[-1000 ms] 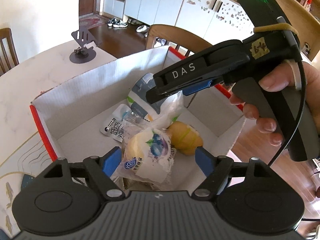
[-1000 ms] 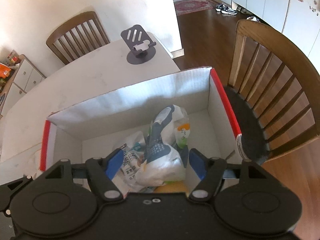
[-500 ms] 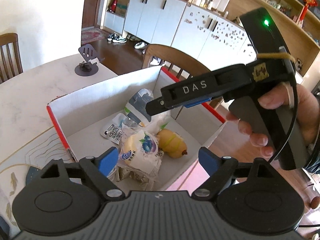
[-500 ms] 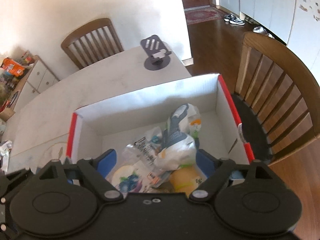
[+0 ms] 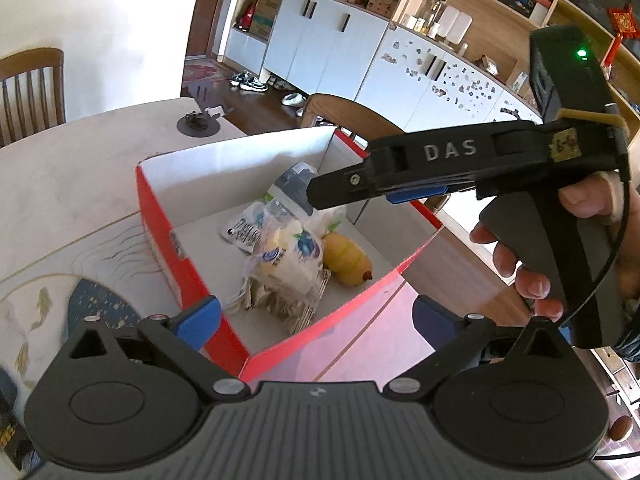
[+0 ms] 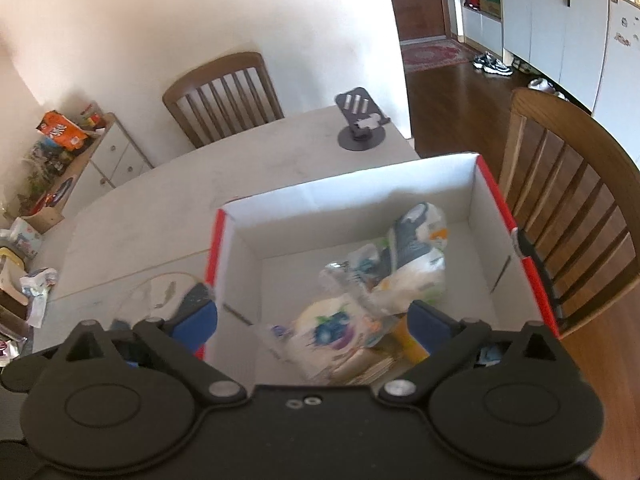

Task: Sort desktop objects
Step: 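Withdraw both tools from the box back toward the mat, then move the right tool to the white milk carton while the left tool approaches the dark seaweed packet, then grasp the white milk carton with the right tool while the left tool grasps the seaweed packet, then carry the milk carton and seaweed packet over the red box with both tools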

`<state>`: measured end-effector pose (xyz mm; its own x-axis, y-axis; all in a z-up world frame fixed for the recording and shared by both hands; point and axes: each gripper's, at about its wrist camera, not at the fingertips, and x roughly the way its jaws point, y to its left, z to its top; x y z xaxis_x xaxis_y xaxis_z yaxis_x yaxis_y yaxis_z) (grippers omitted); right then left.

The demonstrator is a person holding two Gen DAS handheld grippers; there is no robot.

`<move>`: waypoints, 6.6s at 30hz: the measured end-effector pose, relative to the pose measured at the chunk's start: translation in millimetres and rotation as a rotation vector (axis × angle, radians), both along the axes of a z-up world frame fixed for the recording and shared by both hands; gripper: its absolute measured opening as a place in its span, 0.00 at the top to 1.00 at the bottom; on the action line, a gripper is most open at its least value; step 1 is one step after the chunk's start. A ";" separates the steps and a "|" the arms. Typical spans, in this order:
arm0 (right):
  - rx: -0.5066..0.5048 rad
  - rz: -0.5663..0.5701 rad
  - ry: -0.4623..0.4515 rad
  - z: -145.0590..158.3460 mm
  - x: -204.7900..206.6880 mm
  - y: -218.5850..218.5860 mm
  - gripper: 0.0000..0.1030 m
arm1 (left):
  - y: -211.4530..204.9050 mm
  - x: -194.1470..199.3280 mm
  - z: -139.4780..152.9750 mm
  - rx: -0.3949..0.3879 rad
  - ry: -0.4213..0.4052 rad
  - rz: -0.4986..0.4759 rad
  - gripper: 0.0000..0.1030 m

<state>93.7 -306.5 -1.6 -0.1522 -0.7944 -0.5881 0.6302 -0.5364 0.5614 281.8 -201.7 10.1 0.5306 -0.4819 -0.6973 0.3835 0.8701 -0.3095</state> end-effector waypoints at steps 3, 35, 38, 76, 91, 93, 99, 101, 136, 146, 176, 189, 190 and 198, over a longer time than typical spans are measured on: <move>-0.014 0.000 0.011 6.7 14.8 -1.0 0.01 | 8.3 -11.8 -0.2 0.002 -0.006 0.002 0.00; 0.002 -0.018 -0.050 32.6 152.1 -73.0 0.01 | 161.0 -99.1 -19.6 -0.005 0.011 0.102 0.00; 0.021 -0.005 -0.070 27.1 163.2 -86.8 0.01 | 182.2 -101.9 -29.8 -0.004 0.039 0.143 0.00; 0.275 -0.012 -0.243 -27.1 216.1 -217.6 0.17 | 263.4 -108.8 -116.5 0.143 0.233 0.371 0.00; 0.374 0.013 -0.172 -37.4 213.7 -193.7 0.24 | 262.8 -114.4 -124.2 0.267 0.214 0.373 0.00; 0.372 0.007 -0.186 -37.9 210.1 -188.2 0.24 | 261.8 -114.7 -122.8 0.267 0.215 0.376 0.00; 0.343 0.029 -0.192 -33.6 210.5 -184.5 0.29 | 249.2 -116.1 -119.4 0.220 0.211 0.333 0.01; 0.340 0.040 -0.198 -34.5 212.7 -186.0 0.30 | 246.0 -115.9 -120.4 0.226 0.210 0.333 0.01; 0.277 0.051 -0.181 -26.2 218.7 -164.1 0.73 | 240.7 -119.0 -110.0 0.178 0.209 0.315 0.58; 0.226 0.034 -0.162 -9.6 206.9 -126.6 0.73 | 221.3 -113.2 -86.4 0.136 0.186 0.250 0.58; 0.080 -0.113 -0.143 16.5 125.3 4.7 0.73 | 84.2 -50.1 -11.4 0.100 0.046 0.018 0.58; 0.072 -0.174 -0.119 7.3 69.9 48.5 0.73 | 31.6 -11.8 9.2 0.111 0.008 -0.007 0.58; 0.074 -0.176 -0.117 6.1 65.5 50.1 0.73 | 28.4 -8.1 10.1 0.113 0.010 -0.010 0.58; 0.097 -0.206 -0.111 -2.7 29.7 67.7 0.73 | 5.2 20.5 14.1 0.138 0.017 -0.029 0.58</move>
<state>123.4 -238.8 -4.3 -0.2349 -0.6927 -0.6819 0.4395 -0.7014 0.5611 302.3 -196.5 24.2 0.5054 -0.3954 -0.7669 0.4044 0.8937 -0.1943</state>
